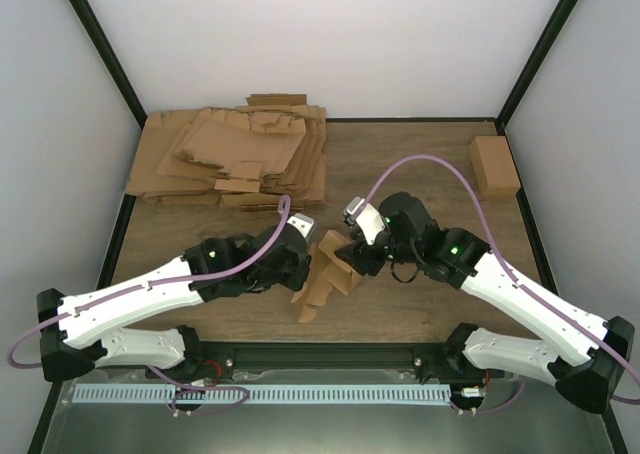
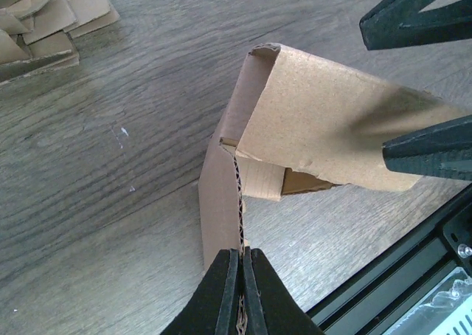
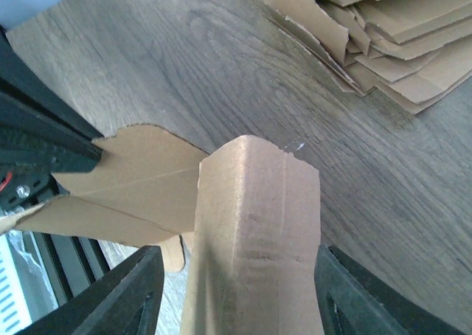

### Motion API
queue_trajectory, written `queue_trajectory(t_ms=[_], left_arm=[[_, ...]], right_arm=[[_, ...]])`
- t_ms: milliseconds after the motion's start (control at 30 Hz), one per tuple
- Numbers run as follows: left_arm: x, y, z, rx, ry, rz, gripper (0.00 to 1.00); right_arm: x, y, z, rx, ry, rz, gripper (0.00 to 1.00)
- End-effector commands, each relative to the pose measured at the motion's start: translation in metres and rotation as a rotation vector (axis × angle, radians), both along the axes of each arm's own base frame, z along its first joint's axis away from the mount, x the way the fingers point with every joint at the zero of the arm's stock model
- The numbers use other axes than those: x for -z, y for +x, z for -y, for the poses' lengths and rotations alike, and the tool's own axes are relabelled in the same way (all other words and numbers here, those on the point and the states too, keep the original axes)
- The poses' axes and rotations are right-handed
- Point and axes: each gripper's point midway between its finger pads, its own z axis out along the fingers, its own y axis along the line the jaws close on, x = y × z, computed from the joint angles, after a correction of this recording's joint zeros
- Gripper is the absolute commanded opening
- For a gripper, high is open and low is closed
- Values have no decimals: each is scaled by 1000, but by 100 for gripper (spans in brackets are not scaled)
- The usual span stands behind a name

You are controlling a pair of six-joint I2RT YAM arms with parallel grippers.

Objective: Fold the paper box

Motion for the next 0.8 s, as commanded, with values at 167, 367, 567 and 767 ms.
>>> queue_trajectory(t_ms=[167,367,567,767], left_arm=[[-14,6,6,-22,-34,8,4],[-11,6,9,-19,-30,-8,4],[-9,4,11,-15,-32,-25,4],[-12,4,12,-12,-37,-26,4]], right_arm=[[-2,-2,0,-2,-24,2,47],[8,-5,-3,-5,-47,-17,48],[23,-9,-4,6,-83,-32,49],[34,-10,-5,21,-111,-41,63]])
